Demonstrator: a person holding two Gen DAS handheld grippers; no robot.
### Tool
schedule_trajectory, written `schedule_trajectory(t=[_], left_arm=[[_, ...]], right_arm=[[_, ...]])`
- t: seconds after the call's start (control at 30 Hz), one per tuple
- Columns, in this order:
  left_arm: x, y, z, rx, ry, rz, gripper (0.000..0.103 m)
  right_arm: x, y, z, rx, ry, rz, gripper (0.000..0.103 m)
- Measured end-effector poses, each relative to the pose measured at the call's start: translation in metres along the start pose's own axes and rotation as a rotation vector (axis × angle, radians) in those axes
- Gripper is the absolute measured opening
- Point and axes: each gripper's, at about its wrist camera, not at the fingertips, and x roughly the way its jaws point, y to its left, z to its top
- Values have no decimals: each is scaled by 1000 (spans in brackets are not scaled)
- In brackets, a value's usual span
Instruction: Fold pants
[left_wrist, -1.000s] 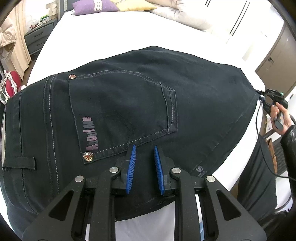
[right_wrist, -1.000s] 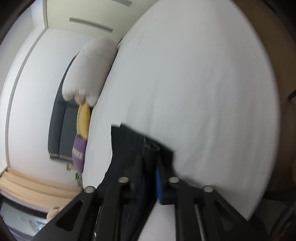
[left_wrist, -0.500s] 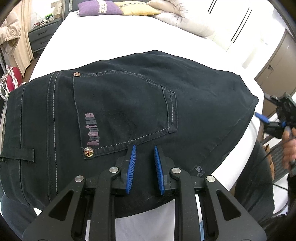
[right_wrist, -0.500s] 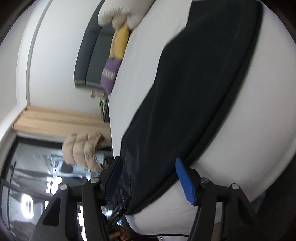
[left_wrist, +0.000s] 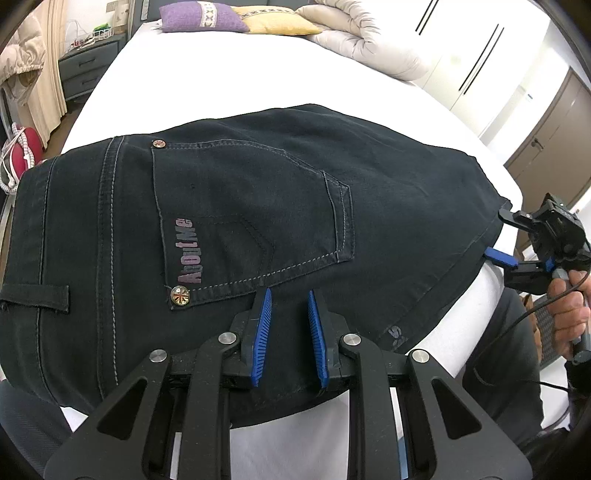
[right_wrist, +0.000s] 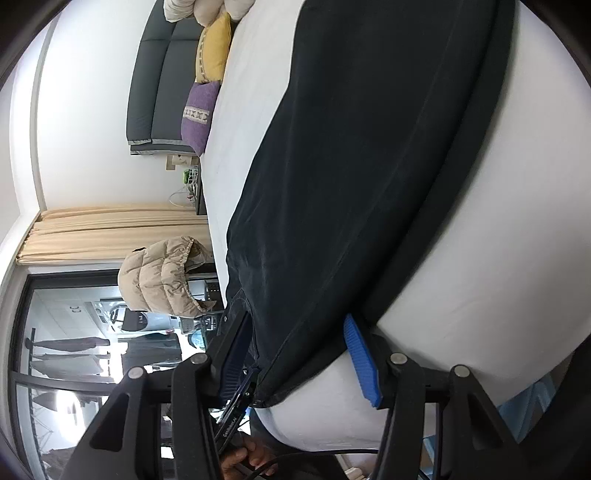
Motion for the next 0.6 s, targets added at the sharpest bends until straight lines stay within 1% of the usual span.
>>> schedule_trajectory(t=[0.13,0.23,0.3,0.33,0.37,0.4,0.47,0.6], left_arm=[[2,-3,1,1,1,3,20],[2,-3,2,-6,-1,1,20],[3,-3,1,-7,-2,-2,20],[3,-3,1,-7,-2,-2,20],[3,-2,1,-5,-1,-3,20],[2,-2,1,-3,-1,-3,20],[2,-2,1,-2,1,-2,20],[2,-5,2,15,7,10,20]], right_arm=[[14,4,-5,4,35,7,56],[26,8,-8,-10,50,-2,49],[32,9,-8,-13,56,-6,34],[34,7,-8,-10,61,-9,30],[36,6,-8,-5,62,-11,18],[34,1,-8,-7,64,-20,10],[34,-5,-9,-7,59,-28,5],[31,-6,-14,-35,47,-39,3]])
